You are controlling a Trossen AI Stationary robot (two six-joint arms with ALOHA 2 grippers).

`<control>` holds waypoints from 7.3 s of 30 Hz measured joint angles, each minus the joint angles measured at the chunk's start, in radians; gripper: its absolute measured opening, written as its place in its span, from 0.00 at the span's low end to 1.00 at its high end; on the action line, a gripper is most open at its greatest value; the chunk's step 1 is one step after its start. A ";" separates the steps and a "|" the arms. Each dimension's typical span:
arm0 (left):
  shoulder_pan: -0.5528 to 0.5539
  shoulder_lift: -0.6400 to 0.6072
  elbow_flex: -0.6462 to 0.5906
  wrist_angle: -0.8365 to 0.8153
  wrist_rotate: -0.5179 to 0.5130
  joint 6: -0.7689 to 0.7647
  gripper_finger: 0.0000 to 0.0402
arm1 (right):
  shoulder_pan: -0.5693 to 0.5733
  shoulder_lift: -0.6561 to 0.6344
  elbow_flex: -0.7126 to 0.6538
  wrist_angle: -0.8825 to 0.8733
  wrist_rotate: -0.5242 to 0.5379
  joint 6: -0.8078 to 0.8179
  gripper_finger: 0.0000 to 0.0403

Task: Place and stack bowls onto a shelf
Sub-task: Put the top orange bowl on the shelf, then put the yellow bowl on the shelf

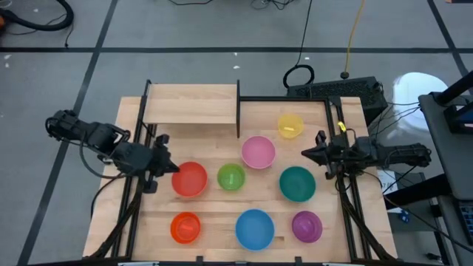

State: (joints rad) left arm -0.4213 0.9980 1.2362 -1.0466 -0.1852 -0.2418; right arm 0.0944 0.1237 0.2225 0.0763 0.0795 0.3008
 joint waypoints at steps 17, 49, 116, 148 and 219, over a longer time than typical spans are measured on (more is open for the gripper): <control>0.000 -0.001 0.000 0.000 0.002 -0.106 0.06 | 0.066 0.684 0.601 -0.268 0.005 0.028 0.00; -0.183 0.412 0.001 -0.097 0.034 -0.049 0.59 | 0.413 1.176 0.631 -0.021 0.291 0.032 0.00; 0.024 0.505 0.198 -0.407 -0.179 0.228 0.05 | 0.418 1.212 0.631 0.030 0.290 0.027 0.00; 0.783 0.232 0.303 -0.482 -0.165 0.600 0.02 | 0.419 1.212 0.630 0.025 0.288 0.028 0.00; 1.006 0.125 0.065 -0.268 -0.243 0.487 0.47 | 0.410 1.212 0.630 0.066 0.290 0.051 0.00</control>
State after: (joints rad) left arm 0.5846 1.1229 1.3014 -1.3147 -0.4283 0.2448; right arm 0.5047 1.3357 0.8528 0.1419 0.3698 0.3514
